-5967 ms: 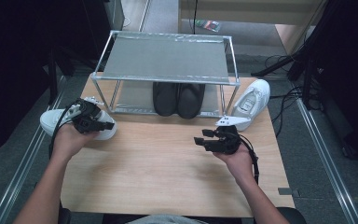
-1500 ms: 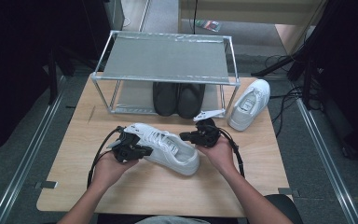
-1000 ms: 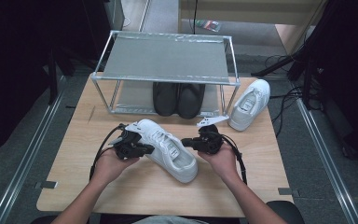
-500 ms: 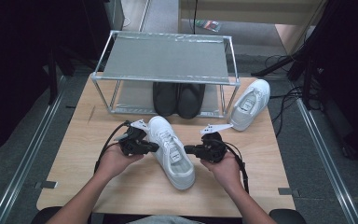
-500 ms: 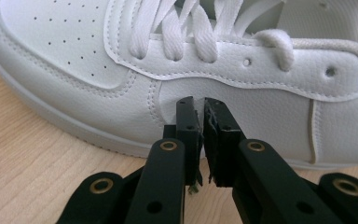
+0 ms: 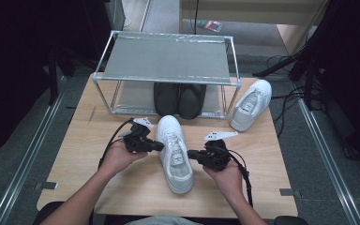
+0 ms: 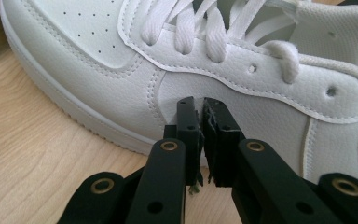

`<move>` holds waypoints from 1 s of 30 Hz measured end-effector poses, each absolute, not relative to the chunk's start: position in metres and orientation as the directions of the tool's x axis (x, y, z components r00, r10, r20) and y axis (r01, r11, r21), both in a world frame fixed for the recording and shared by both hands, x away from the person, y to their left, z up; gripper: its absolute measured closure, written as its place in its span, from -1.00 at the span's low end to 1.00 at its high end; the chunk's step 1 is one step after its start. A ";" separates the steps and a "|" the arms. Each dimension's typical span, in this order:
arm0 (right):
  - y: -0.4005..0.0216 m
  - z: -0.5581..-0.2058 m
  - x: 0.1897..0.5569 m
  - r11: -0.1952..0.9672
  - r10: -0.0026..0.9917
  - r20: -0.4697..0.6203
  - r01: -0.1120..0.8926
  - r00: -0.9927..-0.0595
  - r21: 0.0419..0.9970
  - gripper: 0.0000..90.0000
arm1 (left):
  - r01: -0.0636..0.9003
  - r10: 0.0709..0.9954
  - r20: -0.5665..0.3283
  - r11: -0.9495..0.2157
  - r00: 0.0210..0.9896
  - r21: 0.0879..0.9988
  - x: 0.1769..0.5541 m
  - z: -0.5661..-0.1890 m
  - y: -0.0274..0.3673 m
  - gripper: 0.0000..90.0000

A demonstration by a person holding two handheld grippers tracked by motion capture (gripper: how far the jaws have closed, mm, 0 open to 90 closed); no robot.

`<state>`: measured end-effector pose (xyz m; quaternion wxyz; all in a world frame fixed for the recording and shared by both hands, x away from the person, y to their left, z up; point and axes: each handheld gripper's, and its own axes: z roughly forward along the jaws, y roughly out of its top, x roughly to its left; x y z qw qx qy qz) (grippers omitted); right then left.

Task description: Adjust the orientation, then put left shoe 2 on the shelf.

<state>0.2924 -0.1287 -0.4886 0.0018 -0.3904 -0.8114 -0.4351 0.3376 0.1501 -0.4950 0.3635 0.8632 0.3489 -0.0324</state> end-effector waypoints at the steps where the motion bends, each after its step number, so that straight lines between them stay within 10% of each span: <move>1: -0.129 -0.488 0.289 0.316 0.640 0.335 0.634 -0.691 0.706 0.99 | 0.619 0.574 -0.305 -0.498 0.760 0.607 0.339 -0.495 0.148 0.90; 14: -0.133 -0.488 0.278 0.306 0.670 0.318 0.640 -0.670 0.705 1.00 | 0.627 0.545 -0.347 -0.496 0.764 0.601 0.349 -0.496 0.143 0.89; 30: -0.130 -0.467 0.268 0.249 0.702 0.291 0.607 -0.650 0.755 0.55 | 0.586 0.538 -0.307 -0.483 0.785 0.651 0.337 -0.467 0.159 0.16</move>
